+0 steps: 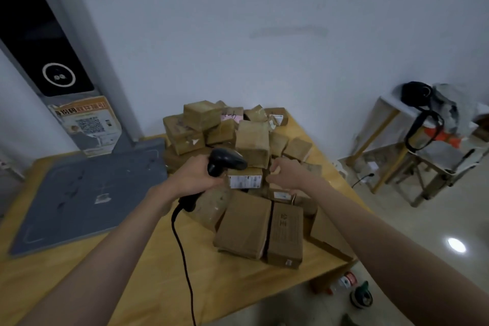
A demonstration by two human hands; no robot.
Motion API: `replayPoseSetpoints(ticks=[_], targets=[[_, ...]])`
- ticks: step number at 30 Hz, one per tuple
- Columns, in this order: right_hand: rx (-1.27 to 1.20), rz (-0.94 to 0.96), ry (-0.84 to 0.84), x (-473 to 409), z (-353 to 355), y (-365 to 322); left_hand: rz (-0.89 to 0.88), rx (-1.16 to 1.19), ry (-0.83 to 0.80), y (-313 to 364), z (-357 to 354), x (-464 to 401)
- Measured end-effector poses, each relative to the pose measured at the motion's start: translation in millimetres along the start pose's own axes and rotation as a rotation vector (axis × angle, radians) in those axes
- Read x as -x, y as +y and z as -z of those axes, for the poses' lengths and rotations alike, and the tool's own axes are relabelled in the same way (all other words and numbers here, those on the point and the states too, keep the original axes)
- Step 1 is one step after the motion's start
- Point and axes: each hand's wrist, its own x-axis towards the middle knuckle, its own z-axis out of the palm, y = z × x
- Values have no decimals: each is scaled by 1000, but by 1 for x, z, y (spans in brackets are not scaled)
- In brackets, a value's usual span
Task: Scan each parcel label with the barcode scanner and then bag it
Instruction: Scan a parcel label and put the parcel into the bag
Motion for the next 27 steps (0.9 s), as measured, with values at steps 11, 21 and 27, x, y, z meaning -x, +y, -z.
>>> replayPoseSetpoints(ticks=[11,21,27], targets=[[-178,-69,44,-105,37,0,124,222,200,14,12,-117],[-424,-155,-53,-198,19,38,353,309,244,9,-29,-222],[-545,-190,-70,-223,-4,54,460,411,152,-3,-45,-245]])
